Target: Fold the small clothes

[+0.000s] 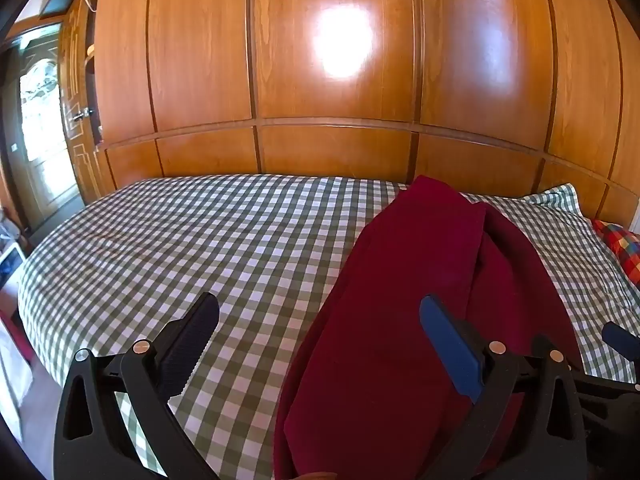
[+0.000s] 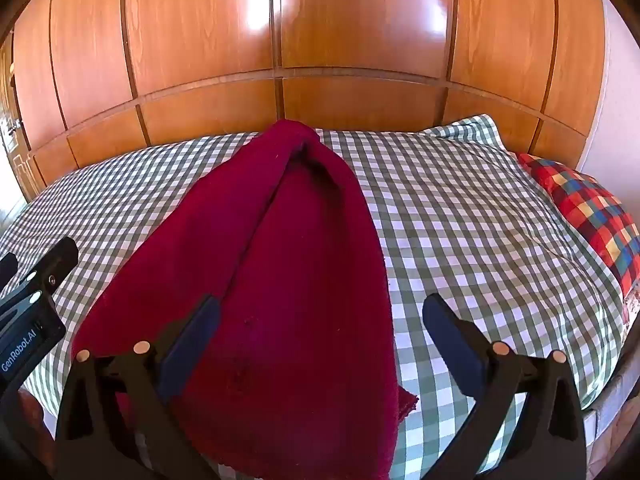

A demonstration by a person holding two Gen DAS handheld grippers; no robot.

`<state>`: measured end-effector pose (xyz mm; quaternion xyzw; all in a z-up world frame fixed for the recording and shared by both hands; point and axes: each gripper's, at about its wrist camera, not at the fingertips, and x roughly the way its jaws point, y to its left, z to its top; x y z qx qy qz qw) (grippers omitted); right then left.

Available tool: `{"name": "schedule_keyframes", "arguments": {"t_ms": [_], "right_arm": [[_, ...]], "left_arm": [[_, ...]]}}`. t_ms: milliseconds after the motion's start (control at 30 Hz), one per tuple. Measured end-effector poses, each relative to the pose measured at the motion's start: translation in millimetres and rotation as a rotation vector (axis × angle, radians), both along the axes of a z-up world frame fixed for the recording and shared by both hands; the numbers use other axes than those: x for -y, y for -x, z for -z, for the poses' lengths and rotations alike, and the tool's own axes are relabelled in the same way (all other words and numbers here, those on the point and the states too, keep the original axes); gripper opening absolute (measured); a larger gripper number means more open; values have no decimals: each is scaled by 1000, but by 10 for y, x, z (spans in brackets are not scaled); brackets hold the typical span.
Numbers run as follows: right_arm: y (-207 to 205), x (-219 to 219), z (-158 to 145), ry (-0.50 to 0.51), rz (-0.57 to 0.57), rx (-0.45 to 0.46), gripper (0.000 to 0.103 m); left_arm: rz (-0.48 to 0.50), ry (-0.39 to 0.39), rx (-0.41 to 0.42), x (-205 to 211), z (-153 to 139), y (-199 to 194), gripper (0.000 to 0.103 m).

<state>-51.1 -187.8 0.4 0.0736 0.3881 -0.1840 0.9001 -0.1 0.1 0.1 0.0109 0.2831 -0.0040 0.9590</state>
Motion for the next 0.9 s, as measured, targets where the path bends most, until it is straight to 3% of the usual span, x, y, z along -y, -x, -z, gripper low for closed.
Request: {"name": "schedule_keyframes", "arguments": {"t_ms": [900], "right_arm": [[43,-1,-47,1,13,20,101]], "left_arm": [[-1,1,-5,9,16,16,100]]}}
